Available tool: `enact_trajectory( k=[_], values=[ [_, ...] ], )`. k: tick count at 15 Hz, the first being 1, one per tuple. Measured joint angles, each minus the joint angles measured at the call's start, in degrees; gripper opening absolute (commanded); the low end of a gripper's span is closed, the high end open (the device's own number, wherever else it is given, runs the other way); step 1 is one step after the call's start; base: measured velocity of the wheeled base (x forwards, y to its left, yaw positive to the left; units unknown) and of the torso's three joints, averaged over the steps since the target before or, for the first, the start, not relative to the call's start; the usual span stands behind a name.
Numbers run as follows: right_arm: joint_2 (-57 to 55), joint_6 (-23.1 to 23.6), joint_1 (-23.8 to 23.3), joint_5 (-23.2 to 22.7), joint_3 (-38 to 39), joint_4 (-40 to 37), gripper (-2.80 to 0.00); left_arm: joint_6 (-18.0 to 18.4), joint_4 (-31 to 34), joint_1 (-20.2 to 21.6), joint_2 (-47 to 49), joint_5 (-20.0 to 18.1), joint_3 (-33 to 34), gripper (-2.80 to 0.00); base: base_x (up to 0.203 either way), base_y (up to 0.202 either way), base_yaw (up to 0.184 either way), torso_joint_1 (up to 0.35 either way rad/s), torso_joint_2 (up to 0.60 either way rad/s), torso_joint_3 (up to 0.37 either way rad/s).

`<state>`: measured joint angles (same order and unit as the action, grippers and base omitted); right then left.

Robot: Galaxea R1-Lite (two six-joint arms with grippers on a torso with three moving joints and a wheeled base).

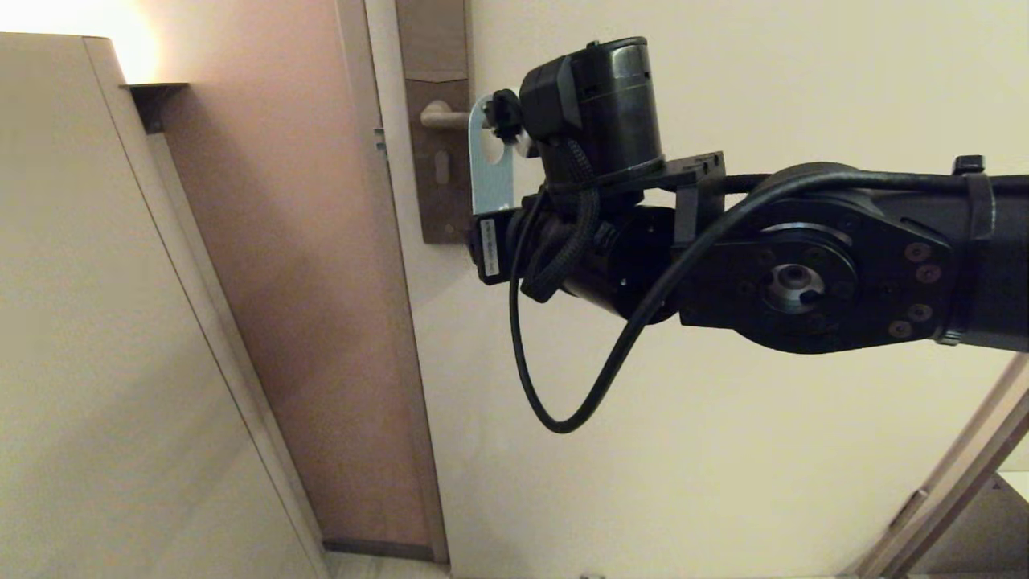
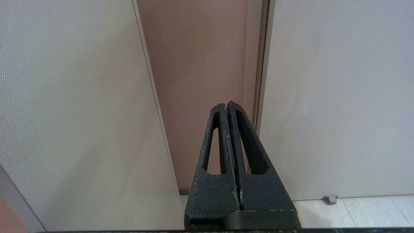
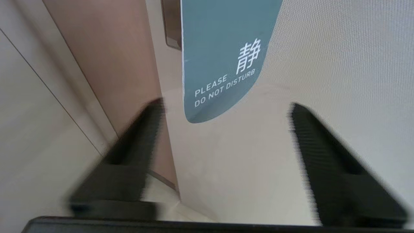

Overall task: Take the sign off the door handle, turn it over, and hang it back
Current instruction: Hang the sign back with the other side facing out

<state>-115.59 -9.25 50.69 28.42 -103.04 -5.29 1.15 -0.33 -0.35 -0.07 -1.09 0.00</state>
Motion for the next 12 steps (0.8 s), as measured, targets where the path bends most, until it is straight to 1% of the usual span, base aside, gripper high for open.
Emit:
enact_trajectory(
  k=[8, 12],
  values=[
    [0.6, 0.0, 0.0, 0.1, 0.7, 0.2, -2.80, 0.0, 0.0, 0.0, 0.0, 0.0, 0.0, -2.80, 0.000, 0.000, 0.000, 0.000, 0.00, 0.000],
    [-1.5, 0.4, 0.0, 0.3, -0.5, 3.1, -2.80, 0.0, 0.0, 0.0, 0.0, 0.0, 0.0, -2.80, 0.000, 0.000, 0.000, 0.000, 0.00, 0.000]
  ],
)
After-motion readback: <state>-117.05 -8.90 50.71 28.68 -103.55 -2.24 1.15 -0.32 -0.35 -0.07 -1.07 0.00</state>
